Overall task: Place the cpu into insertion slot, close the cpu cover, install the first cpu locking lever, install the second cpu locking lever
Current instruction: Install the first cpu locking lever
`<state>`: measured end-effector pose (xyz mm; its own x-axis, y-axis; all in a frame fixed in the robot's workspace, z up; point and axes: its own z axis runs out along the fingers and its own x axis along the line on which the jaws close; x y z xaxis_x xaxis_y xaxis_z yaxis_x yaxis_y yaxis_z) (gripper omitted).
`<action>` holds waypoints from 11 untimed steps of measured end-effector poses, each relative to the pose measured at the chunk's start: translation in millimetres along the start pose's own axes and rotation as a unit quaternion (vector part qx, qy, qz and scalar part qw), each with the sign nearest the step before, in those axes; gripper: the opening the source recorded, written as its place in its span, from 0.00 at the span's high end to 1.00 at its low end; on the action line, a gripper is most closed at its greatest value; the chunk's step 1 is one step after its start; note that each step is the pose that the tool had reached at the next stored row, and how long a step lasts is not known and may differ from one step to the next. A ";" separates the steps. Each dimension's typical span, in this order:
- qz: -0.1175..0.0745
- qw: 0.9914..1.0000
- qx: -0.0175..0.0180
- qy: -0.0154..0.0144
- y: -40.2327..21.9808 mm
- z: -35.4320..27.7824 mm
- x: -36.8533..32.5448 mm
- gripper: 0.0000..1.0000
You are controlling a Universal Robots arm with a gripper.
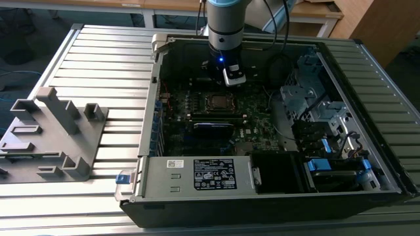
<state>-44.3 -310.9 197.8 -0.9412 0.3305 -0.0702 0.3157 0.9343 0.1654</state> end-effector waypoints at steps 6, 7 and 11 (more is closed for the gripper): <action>-0.001 1.000 0.006 -0.002 0.1 0.6 -0.3 0.90; -0.001 1.000 0.007 -0.003 0.0 0.7 -0.3 0.90; -0.001 1.000 0.009 -0.003 -0.2 1.4 -0.3 0.90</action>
<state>-43.9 -310.9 196.4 -0.9412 0.3290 -0.0765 0.3157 0.9374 0.1468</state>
